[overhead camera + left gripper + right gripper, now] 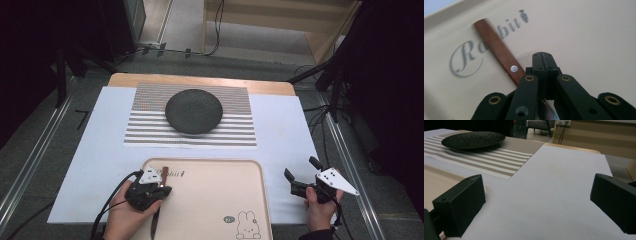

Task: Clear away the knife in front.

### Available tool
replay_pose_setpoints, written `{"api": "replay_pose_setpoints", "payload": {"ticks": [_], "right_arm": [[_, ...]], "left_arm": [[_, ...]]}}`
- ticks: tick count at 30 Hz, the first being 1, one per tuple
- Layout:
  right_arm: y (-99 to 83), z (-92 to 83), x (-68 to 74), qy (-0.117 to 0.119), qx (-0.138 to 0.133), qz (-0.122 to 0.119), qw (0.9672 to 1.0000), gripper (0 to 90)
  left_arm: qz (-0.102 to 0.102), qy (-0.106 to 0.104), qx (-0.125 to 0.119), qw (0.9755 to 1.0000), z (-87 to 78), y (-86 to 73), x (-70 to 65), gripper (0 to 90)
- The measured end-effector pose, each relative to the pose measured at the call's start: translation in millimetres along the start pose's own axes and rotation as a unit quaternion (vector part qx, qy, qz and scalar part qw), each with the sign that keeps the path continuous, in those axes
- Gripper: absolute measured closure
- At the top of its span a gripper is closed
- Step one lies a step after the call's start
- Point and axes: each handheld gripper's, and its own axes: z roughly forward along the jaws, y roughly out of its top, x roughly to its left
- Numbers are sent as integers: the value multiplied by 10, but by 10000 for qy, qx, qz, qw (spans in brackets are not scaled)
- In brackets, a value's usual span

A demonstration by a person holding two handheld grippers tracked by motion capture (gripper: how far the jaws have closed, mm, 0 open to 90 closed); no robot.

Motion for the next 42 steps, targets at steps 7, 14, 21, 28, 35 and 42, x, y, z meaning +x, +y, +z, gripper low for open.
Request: {"api": "replay_pose_setpoints", "payload": {"ticks": [7,14,21,28,35,42], "right_arm": [[1,4,1,-8,11,-10,10000,0],[1,7,5,-20,19,-1,10000,0],[1,6,2,-20,15,-3,10000,0],[0,6,2,-9,11,-10,10000,0],[2,9,9,-24,30,2,10000,0],[2,13,11,-29,46,-27,10000,0]], "left_arm": [[-203,157,-80,9996,-149,-137,188,900],[-280,252,-195,9991,-219,-207,321,900],[-25,445,-518,9977,-195,-220,286,832],[-72,735,-1404,9873,-346,-218,315,404],[-139,905,-1862,9782,-505,-267,429,98],[-259,980,-2092,9726,-639,-333,569,0]]}}
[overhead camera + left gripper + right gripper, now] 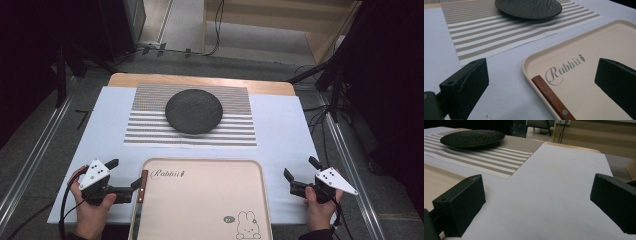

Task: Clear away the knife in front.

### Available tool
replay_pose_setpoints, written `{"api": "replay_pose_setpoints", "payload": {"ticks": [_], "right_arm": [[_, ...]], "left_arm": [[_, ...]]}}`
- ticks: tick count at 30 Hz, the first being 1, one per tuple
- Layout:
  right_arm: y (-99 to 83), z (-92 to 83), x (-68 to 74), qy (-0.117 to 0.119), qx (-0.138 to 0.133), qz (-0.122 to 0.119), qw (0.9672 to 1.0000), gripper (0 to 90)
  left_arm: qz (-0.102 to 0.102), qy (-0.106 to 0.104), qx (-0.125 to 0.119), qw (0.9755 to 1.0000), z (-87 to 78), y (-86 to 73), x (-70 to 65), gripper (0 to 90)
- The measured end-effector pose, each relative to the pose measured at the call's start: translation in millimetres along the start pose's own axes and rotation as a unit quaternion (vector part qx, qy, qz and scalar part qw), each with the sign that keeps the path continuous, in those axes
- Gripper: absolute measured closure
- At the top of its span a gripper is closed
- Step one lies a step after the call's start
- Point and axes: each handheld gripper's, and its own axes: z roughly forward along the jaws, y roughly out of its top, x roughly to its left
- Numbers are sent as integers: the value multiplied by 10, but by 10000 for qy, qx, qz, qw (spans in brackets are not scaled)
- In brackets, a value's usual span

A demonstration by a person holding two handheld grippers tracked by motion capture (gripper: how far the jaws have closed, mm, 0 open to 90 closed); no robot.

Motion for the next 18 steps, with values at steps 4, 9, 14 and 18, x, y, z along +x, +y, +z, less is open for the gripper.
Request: {"api": "replay_pose_setpoints", "payload": {"ticks": [4,9,14,18], "right_arm": [[0,-2,0,3,-6,7,10000,0],[-1,-1,0,2,-5,3,10000,0],[0,0,1,-6,4,1,10000,0],[0,1,1,-6,8,-2,10000,0]], "left_arm": [[-41,51,-95,9999,-42,-5,67,0],[-64,95,-179,9998,-83,-15,159,0],[-92,173,-251,9995,-136,-31,269,0],[-144,262,-280,9992,-182,-49,372,0]]}}
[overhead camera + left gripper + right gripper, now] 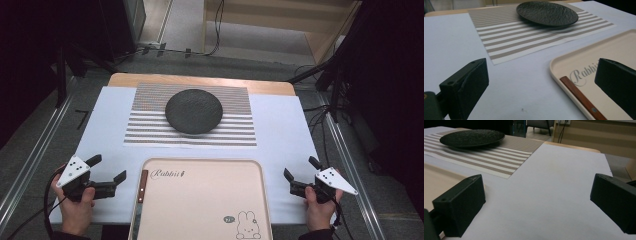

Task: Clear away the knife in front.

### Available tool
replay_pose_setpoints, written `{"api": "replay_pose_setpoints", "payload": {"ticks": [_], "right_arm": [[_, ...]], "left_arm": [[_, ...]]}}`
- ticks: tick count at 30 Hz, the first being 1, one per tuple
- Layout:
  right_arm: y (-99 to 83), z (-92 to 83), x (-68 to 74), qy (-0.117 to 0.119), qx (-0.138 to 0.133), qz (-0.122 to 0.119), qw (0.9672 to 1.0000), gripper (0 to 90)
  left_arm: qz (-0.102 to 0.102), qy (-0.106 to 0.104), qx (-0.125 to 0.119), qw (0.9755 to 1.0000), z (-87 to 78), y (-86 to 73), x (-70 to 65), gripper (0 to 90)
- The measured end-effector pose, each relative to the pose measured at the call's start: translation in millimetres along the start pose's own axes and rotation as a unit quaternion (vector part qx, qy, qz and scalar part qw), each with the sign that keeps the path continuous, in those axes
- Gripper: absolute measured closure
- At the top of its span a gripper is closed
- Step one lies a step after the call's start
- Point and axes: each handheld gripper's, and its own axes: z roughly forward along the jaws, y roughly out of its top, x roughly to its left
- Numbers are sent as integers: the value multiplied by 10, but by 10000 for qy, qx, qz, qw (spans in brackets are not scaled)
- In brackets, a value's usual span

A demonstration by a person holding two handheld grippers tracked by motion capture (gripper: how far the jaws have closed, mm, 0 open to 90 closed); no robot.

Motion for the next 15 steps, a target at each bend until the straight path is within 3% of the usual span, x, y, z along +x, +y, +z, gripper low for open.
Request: {"api": "replay_pose_setpoints", "payload": {"ticks": [9,15], "right_arm": [[-1,-1,-3,-11,0,8,10000,0],[0,0,-2,-25,5,19,10000,0]], "left_arm": [[-214,256,-108,9994,-93,-40,284,0],[-247,377,-194,9988,-150,-68,456,0]]}}
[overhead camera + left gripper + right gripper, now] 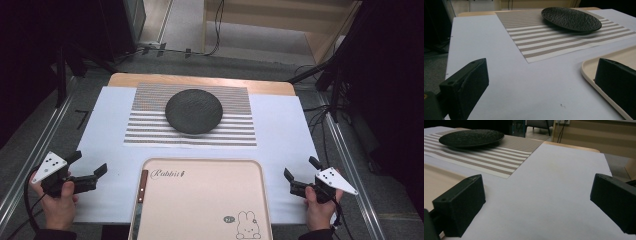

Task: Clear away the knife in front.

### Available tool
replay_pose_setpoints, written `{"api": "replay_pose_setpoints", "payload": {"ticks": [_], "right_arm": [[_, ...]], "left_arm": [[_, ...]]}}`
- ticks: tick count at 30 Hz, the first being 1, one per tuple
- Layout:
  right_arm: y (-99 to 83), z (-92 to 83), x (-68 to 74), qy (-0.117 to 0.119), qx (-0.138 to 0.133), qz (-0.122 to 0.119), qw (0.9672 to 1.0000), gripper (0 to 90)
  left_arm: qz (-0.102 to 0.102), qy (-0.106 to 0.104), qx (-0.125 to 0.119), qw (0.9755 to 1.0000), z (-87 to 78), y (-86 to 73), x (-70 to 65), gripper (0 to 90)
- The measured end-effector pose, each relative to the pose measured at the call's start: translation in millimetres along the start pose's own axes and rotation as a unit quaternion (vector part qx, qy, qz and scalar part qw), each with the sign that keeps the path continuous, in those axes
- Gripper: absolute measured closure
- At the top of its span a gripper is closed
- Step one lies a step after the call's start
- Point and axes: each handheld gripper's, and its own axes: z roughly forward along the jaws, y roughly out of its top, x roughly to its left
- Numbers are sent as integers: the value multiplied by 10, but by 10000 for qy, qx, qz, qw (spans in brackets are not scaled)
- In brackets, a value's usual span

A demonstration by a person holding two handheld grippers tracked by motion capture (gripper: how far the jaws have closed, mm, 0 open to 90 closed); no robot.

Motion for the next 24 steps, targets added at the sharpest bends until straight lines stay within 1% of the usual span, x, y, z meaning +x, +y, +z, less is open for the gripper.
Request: {"api": "replay_pose_setpoints", "payload": {"ticks": [4,7,10,14,19,22,24], "right_arm": [[0,0,0,-12,5,3,10000,0],[0,1,0,-19,12,-4,10000,0],[0,2,0,-26,18,-8,10000,0],[0,3,-2,-32,17,-6,10000,0],[0,1,-3,-11,-6,2,10000,0],[0,1,0,-19,1,-3,10000,0],[0,2,-1,-26,2,-20,10000,0]], "left_arm": [[-52,84,-25,9999,-7,-15,101,0],[-132,91,-38,9999,-7,-28,172,0],[-179,93,-54,9998,-4,-47,210,0],[-168,95,-91,9998,0,-70,215,0],[-231,91,-110,9996,14,-103,216,0],[-133,95,-72,9998,25,-109,189,0],[-118,105,-57,9999,34,-112,174,0]]}}
